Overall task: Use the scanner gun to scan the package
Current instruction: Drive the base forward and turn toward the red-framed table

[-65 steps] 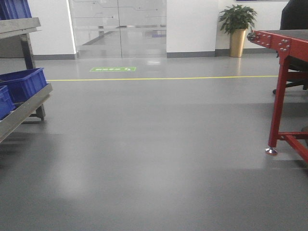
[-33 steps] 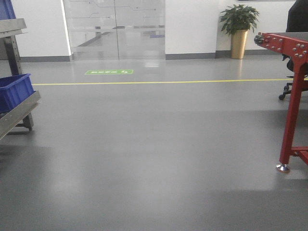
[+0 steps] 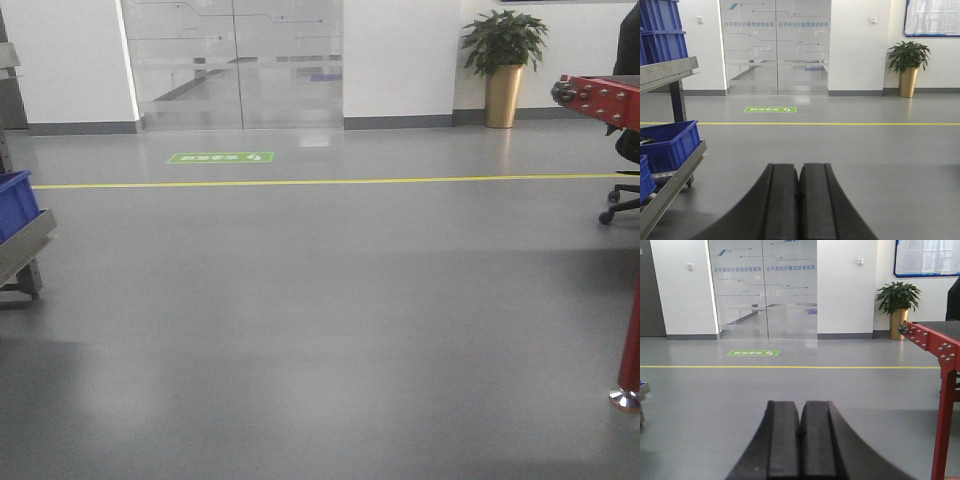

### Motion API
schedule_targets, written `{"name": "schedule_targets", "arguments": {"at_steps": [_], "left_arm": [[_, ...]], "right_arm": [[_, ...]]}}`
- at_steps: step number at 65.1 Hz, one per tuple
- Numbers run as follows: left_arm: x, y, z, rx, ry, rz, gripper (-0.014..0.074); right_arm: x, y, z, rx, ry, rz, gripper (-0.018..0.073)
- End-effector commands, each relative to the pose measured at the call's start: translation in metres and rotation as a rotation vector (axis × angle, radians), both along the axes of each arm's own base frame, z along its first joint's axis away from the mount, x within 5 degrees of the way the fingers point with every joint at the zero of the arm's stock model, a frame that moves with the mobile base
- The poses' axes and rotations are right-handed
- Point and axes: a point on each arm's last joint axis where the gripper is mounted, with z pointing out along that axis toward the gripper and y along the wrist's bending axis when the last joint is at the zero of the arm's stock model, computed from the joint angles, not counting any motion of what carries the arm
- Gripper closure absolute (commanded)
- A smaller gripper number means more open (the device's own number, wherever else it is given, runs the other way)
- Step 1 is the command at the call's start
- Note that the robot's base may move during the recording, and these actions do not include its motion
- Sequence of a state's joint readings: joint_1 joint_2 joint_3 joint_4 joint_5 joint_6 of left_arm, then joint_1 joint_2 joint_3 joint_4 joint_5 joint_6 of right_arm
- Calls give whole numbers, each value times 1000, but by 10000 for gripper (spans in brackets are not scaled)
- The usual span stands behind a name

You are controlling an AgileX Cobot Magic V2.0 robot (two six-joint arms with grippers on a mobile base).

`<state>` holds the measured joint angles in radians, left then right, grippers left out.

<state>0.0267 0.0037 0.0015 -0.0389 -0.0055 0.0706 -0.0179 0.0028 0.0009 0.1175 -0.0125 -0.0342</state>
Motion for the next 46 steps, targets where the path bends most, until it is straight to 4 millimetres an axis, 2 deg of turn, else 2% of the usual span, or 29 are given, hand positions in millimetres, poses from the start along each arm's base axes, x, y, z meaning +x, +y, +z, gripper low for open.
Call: {"name": "schedule_targets", "arguments": {"at_steps": [1,46], "left_arm": [[-1,0,2,-1,-25,-2,708],[-1,0,2,-1,-25,-2,708]], "right_arm": [[0,0,2,-1,-21,-1,721],[0,0,2,-1,-21,-1,721]]}}
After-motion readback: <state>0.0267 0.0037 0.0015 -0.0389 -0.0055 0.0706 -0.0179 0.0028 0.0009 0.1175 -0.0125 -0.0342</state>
